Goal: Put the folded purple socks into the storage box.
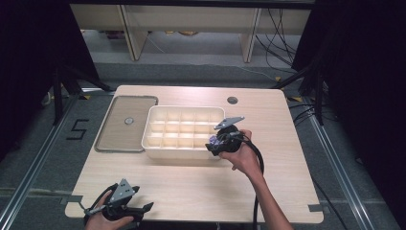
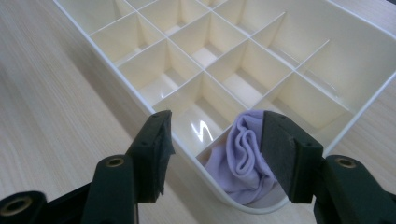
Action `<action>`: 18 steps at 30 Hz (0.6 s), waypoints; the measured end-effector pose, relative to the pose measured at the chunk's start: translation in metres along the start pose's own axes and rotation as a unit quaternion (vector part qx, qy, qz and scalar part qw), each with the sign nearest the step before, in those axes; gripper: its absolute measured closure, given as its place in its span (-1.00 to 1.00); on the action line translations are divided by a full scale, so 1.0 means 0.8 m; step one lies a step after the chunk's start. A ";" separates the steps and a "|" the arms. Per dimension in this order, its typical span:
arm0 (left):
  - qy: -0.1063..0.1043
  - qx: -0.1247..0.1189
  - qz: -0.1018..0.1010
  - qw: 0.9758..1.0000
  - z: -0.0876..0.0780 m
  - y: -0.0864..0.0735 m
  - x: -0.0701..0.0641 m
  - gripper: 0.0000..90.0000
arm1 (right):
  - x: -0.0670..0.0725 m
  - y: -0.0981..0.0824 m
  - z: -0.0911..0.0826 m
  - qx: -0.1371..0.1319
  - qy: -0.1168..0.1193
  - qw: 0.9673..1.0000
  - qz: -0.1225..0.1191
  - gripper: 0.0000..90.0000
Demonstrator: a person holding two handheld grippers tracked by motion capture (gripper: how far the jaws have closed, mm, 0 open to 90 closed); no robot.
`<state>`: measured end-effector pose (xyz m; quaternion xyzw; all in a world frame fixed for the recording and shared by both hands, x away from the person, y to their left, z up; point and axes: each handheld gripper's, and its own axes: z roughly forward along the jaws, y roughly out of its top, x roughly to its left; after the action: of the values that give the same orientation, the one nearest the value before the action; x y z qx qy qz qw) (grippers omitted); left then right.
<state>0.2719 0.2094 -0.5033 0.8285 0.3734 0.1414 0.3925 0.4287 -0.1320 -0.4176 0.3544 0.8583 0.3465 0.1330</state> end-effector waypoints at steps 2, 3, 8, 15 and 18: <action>-0.001 0.001 -0.007 1.000 0.000 -0.001 -0.001 -0.48 | 0.002 -0.002 -0.001 0.004 0.004 1.000 0.005 -0.02; 0.000 0.001 -0.003 1.000 0.000 -0.001 0.000 -0.48 | 0.001 -0.003 0.000 -0.003 0.004 1.000 -0.007 -0.02; 0.000 0.001 -0.005 1.000 0.001 0.000 0.000 -0.48 | 0.007 -0.005 -0.001 -0.017 0.007 1.000 -0.019 -0.03; -0.004 0.003 -0.006 1.000 0.003 0.000 0.000 -0.48 | 0.018 -0.009 -0.002 -0.017 0.014 1.000 -0.011 -0.08; -0.004 0.001 0.003 1.000 0.002 0.001 0.002 -0.48 | 0.022 -0.011 -0.001 -0.013 0.014 1.000 -0.017 -0.13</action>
<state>0.2740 0.2094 -0.5039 0.8303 0.3698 0.1390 0.3930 0.4114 -0.1248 -0.4227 0.3333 0.8614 0.3601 0.1315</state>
